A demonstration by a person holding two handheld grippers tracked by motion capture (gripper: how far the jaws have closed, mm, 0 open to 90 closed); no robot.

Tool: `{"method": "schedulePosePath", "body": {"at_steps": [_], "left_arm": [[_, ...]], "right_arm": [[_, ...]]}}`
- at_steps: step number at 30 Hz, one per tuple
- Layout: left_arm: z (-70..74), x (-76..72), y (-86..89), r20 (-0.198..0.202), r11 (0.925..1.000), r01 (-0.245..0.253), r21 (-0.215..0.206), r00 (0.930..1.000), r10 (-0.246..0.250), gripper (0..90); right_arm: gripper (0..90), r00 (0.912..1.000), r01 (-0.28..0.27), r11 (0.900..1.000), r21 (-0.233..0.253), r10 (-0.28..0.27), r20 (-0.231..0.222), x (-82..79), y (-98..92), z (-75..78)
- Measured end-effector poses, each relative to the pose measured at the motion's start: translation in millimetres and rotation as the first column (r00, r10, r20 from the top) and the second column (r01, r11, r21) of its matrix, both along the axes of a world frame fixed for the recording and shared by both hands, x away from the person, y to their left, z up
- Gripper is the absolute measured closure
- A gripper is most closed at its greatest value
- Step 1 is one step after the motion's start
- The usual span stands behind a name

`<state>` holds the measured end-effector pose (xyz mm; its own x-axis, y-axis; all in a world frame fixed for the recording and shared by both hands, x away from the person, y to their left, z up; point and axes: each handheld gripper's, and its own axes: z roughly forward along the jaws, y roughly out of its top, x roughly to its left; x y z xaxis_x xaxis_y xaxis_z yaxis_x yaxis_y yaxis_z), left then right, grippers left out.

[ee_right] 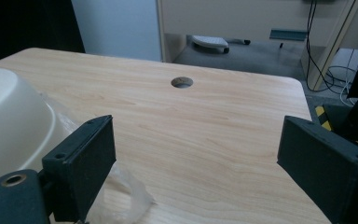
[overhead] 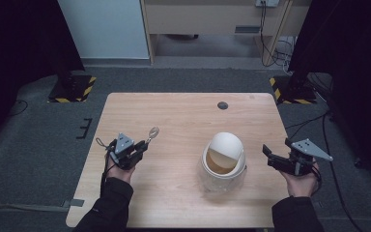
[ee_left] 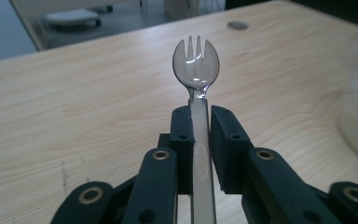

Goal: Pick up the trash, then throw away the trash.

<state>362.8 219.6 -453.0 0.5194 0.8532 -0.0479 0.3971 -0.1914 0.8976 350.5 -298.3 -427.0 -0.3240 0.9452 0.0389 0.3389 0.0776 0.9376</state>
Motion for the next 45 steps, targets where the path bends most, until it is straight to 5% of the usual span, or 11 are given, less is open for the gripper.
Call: {"method": "schedulePosePath", "body": {"at_steps": [7,16,30,40,45], "left_arm": [[25.2,-23.8,-2.9,0.101,0.9981,0.038,-0.048,0.9943,-0.032,78.6],[51.6,-40.0,-20.3,0.223,0.9928,0.112,-0.043,0.9698,-0.1,78.6],[80.1,-50.0,-43.3,0.298,0.976,0.196,-0.095,0.941,-0.16,78.6],[83.2,-54.0,-67.4,0.318,0.9602,0.264,-0.091,0.9216,-0.223,78.6],[80.3,-58.6,-80.9,0.322,0.9504,0.299,-0.084,0.9108,-0.258,78.7]], "right_arm": [[12.6,0.9976,-0.047,0.999,0.022,0.046,0.052,-2.0,10.6,18.2],[12.9,0.9862,-0.134,0.989,0.066,0.127,0.106,-4.4,27.4,43.2],[12.5,0.9451,-0.293,0.944,0.154,0.262,0.196,-19.6,74.7,84.4],[15.2,0.9206,-0.362,0.918,0.164,0.324,0.218,-25.0,96.5,91.3],[18.8,0.9047,-0.407,0.896,0.176,0.368,0.215,-27.4,106.9,90.7]]}}
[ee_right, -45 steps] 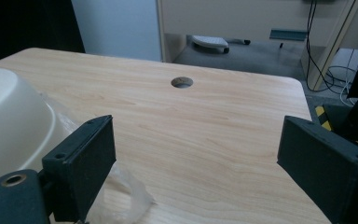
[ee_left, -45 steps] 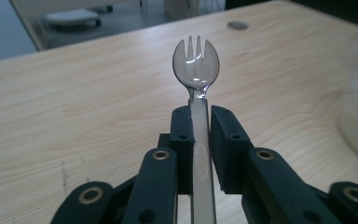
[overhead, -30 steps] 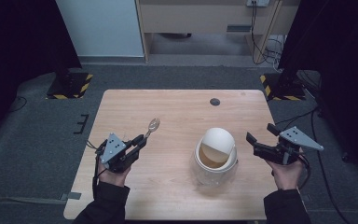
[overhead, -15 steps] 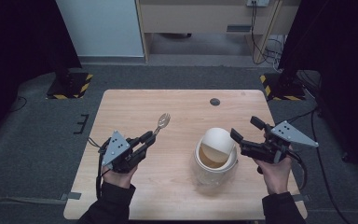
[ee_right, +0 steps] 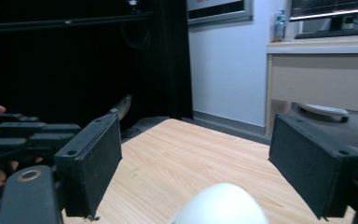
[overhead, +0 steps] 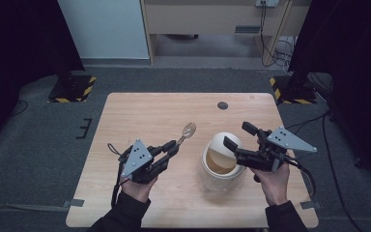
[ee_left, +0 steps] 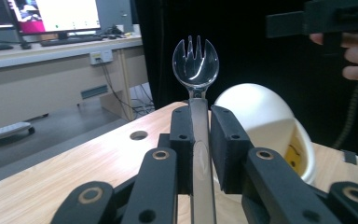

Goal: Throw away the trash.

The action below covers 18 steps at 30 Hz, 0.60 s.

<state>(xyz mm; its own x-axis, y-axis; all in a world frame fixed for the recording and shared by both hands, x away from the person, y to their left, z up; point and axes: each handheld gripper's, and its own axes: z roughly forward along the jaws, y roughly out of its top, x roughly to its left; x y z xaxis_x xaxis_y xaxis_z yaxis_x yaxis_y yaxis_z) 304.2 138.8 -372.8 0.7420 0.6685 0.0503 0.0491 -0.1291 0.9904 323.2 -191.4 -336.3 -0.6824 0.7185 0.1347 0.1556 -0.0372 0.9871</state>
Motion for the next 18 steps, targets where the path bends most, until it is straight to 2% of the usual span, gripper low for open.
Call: {"method": "schedulePosePath", "body": {"at_steps": [5,10,13,18], "left_arm": [[-3.1,-7.3,-15.7,0.01,0.9987,0.05,0.005,0.9987,-0.05,78.7],[-8.6,-11.9,-31.9,0.009,0.9957,0.086,0.032,0.9962,-0.087,78.7],[-10.5,-14.7,-37.9,0.018,0.9939,0.103,0.038,0.9944,-0.104,78.7],[-10.4,-18.9,-40.8,0.043,0.9939,0.108,0.024,0.9931,-0.109,78.7]], "right_arm": [[23.3,0.9994,-0.032,0.999,0.033,0.033,-0.014,-0.3,4.3,-1.5],[29.6,0.9971,-0.072,0.997,0.025,0.072,-0.025,-1.6,8.5,-4.7],[33.5,0.9932,-0.105,0.994,0.043,0.107,-0.046,-1.2,12.3,-6.7],[38.4,0.9854,-0.142,0.989,0.043,0.145,-0.089,0.2,20.5,-12.6]]}}
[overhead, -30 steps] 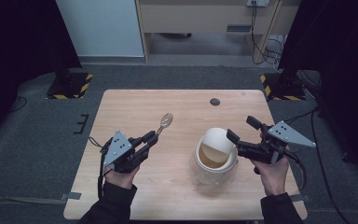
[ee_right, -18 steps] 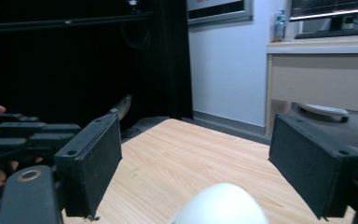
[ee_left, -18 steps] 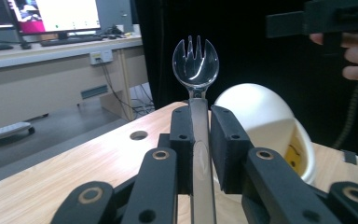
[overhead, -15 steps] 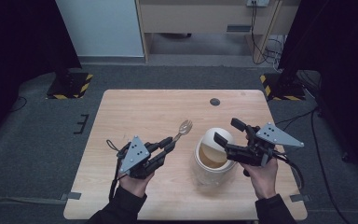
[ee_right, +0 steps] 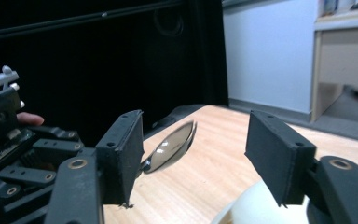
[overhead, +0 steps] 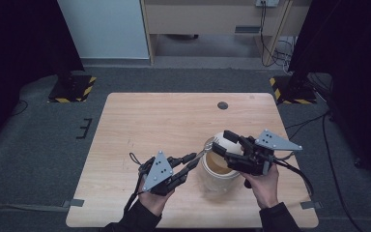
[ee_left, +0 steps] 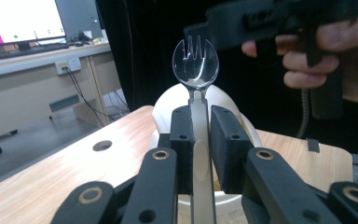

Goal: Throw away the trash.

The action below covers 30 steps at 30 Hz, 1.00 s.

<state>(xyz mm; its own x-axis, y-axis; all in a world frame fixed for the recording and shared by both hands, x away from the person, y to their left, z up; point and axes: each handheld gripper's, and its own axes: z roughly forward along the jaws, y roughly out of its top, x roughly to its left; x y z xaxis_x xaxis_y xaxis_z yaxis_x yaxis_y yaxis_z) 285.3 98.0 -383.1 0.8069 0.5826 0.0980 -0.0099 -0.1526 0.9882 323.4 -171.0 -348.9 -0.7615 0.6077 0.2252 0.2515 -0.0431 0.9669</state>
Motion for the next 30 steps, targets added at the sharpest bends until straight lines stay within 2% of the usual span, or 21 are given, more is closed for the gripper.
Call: {"method": "schedulePosePath", "body": {"at_steps": [6,10,12,13,14,19,24,27,30], "left_arm": [[0.3,-2.3,-2.1,0.001,0.9998,0.011,-0.015,0.9999,-0.011,78.7],[-1.2,-1.8,-3.1,-0.02,0.9996,0.021,-0.017,0.9996,-0.021,78.7],[-2.8,-1.1,-3.7,-0.034,0.9995,0.024,-0.019,0.9991,-0.025,78.6],[-3.9,-0.8,-3.8,-0.043,0.9994,0.026,-0.02,0.9987,-0.027,78.8],[-5.1,-0.2,-3.9,-0.05,0.9991,0.032,-0.027,0.9982,-0.034,79.9],[-6.6,1.4,-0.1,-0.076,0.9986,0.027,-0.046,0.9967,-0.03,74.5],[-7.9,4.0,13.7,-0.089,0.9989,-0.004,-0.046,0.996,0.0,68.5],[-14.4,10.4,28.8,-0.125,0.9982,-0.037,-0.046,0.9917,0.031,63.0],[-25.5,17.3,48.8,-0.179,0.9959,-0.085,-0.031,0.9807,0.078,58.7]], "right_arm": [[48.7,0.9989,-0.041,0.999,0.001,0.041,-0.024,-0.2,5.1,-3.7],[65.0,0.997,-0.064,0.998,-0.003,0.064,-0.044,-0.5,6.0,-4.8],[69.7,0.9957,-0.075,0.997,0.002,0.075,-0.053,-0.9,6.6,-5.0],[77.6,0.9953,-0.078,0.997,0.002,0.078,-0.056,-1.2,6.6,-5.0],[81.3,0.9945,-0.087,0.996,0.001,0.087,-0.057,-1.8,6.1,-4.8],[83.8,0.9918,-0.114,0.994,0.005,0.114,-0.058,-2.6,4.5,-3.0],[83.8,0.9934,-0.108,0.994,0.021,0.109,-0.036,-4.9,-1.2,1.8],[83.8,0.9959,-0.089,0.996,0.02,0.089,-0.014,-5.9,-7.3,5.9],[83.8,0.998,-0.063,0.998,0.01,0.063,0.007,-6.6,-13.0,9.3]]}}
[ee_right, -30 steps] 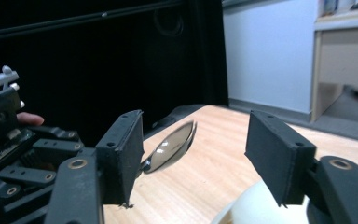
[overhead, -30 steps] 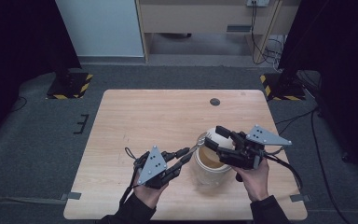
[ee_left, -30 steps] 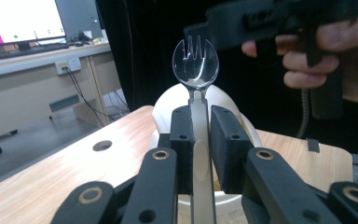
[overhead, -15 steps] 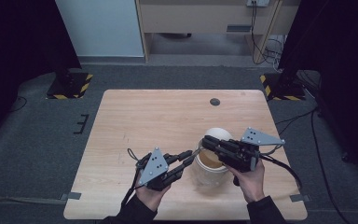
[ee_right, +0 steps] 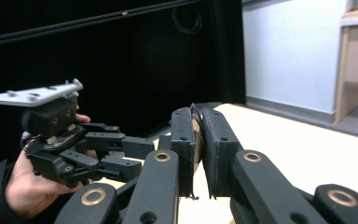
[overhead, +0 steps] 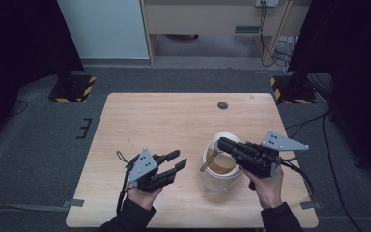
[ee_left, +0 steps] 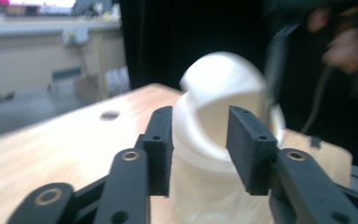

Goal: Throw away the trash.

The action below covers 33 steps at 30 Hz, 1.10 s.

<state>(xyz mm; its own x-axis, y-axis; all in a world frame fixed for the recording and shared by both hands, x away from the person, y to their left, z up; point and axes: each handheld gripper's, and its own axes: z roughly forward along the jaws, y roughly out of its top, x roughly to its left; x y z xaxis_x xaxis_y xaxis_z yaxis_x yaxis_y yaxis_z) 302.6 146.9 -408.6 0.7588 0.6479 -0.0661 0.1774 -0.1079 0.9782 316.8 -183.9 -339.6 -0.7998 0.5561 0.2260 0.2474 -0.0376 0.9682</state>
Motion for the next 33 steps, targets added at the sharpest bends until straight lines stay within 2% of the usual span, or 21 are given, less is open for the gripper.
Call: {"method": "schedulePosePath", "body": {"at_steps": [2,4,6,9,12,15,16,19,21,25,29,33], "left_arm": [[-8.9,3.2,15.3,-0.031,0.9992,-0.036,0.016,0.9989,0.036,55.1],[-18.6,6.2,30.5,-0.072,0.997,-0.07,0.031,0.9948,0.072,48.2],[-27.9,8.7,45.2,-0.114,0.9947,-0.097,0.035,0.9885,0.1,39.4],[-39.3,11.9,65.4,-0.146,0.9871,-0.149,0.058,0.977,0.156,29.1],[-49.0,17.7,80.8,-0.175,0.9743,-0.206,0.092,0.9598,0.219,23.5],[-58.7,25.4,90.1,-0.209,0.9599,-0.248,0.13,0.9395,0.271,20.3],[-61.8,27.5,92.1,-0.22,0.9565,-0.255,0.142,0.934,0.281,19.9],[-68.3,32.5,95.5,-0.248,0.9493,-0.268,0.165,0.9204,0.302,19.5],[-70.4,34.7,96.6,-0.258,0.9474,-0.268,0.175,0.9162,0.307,19.3],[-72.9,37.0,97.3,-0.268,0.9454,-0.267,0.186,0.9118,0.311,19.1],[-74.1,39.0,99.6,-0.275,0.9432,-0.271,0.192,0.9078,0.317,19.0],[-74.6,41.0,105.0,-0.277,0.9372,-0.289,0.195,0.9003,0.335,18.9]], "right_arm": [[83.8,0.9996,0.021,1.0,-0.019,-0.021,0.019,-0.4,-3.1,1.4],[83.8,0.9983,0.045,0.998,-0.043,-0.043,0.04,-0.7,-5.5,2.0],[83.7,0.9963,0.067,0.995,-0.068,-0.063,0.057,-0.9,-6.7,2.0],[83.7,0.9938,0.09,0.991,-0.1,-0.082,0.075,-0.6,-6.5,0.8],[83.7,0.9913,0.108,0.983,-0.146,-0.096,0.091,0.0,-4.4,-2.3],[83.6,0.9896,0.117,0.976,-0.183,-0.099,0.105,0.6,-1.6,-5.8],[83.4,0.9891,0.118,0.972,-0.205,-0.097,0.111,0.8,0.5,-8.1],[83.4,0.9894,0.118,0.968,-0.222,-0.096,0.109,1.3,2.7,-10.4],[83.2,0.9898,0.116,0.965,-0.236,-0.092,0.109,2.1,4.1,-12.9],[82.1,0.9935,0.099,0.965,-0.242,-0.082,0.078,5.4,4.6,-18.6],[74.2,0.9949,0.092,0.97,-0.226,-0.08,0.061,7.4,3.9,-20.9],[72.6,0.9948,0.095,0.976,-0.194,-0.085,0.056,7.7,-2.8,-17.2]]}}
